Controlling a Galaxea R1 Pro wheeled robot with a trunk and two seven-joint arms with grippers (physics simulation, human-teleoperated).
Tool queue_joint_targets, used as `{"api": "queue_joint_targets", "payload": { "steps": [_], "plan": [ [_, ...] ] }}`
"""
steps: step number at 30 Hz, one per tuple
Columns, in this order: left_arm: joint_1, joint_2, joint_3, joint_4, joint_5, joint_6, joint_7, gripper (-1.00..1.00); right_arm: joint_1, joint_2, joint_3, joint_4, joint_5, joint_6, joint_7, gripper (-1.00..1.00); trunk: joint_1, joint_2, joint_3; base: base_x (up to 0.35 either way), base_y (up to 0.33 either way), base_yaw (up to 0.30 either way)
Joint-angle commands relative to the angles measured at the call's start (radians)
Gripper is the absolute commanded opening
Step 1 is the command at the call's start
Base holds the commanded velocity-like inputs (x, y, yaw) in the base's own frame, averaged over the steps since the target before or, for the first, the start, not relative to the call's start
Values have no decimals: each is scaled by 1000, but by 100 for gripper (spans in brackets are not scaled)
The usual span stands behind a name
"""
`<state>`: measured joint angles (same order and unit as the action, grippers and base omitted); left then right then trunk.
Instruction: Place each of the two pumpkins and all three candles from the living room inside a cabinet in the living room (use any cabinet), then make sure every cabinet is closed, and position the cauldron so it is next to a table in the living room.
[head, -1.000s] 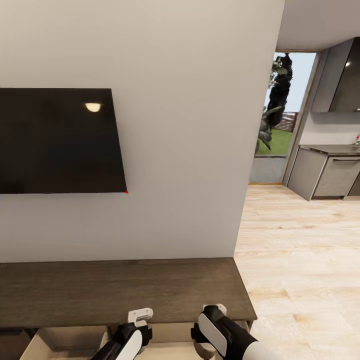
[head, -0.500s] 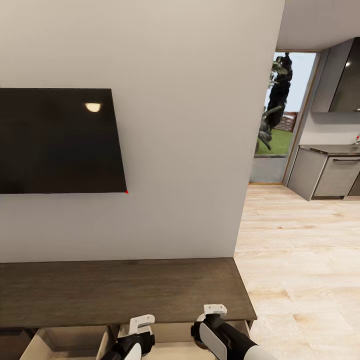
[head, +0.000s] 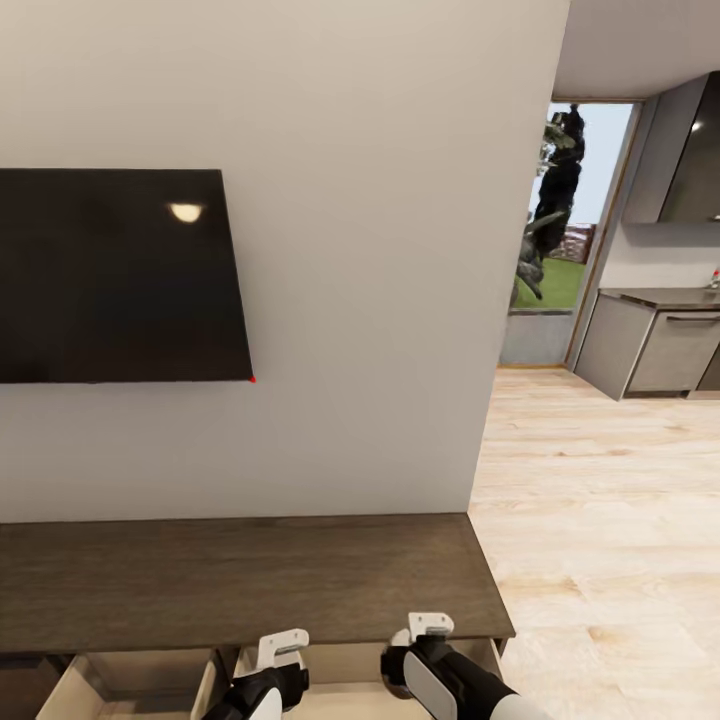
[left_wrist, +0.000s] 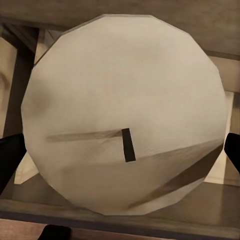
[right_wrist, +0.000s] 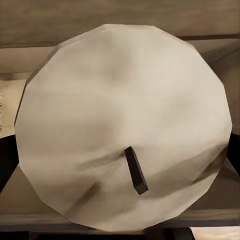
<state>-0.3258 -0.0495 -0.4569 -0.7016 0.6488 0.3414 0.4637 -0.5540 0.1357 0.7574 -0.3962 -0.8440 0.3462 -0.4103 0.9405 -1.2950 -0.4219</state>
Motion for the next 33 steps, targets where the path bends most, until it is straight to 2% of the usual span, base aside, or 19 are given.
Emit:
{"api": "queue_joint_targets", "payload": {
  "steps": [1,8,14,25,33],
  "plan": [
    [-1,0,-3,-2,7,2,9,-100,-1,-1,8,1,-6,1,3,-100,4,-8,-4,0,0,0],
    [-2,0,6,-11,9,-5,9,-100,-1,-1,8,23,-4,-4,56,-100,31,-57,-26,0,0,0],
    [-2,-1,7,-5,8,-50,9,-100,-1,-2,8,25,-2,-5,61,-100,54,-99,-45,0,0,0],
    [-2,-7,8,-10,11,-55,9,-100,-1,-2,8,31,0,-9,62,-100,96,-176,-80,0,0,0],
    [-2,-14,5,-6,9,-55,9,-100,-1,-2,13,31,-3,-40,63,-100,127,-232,-105,0,0,0]
  ]
}}
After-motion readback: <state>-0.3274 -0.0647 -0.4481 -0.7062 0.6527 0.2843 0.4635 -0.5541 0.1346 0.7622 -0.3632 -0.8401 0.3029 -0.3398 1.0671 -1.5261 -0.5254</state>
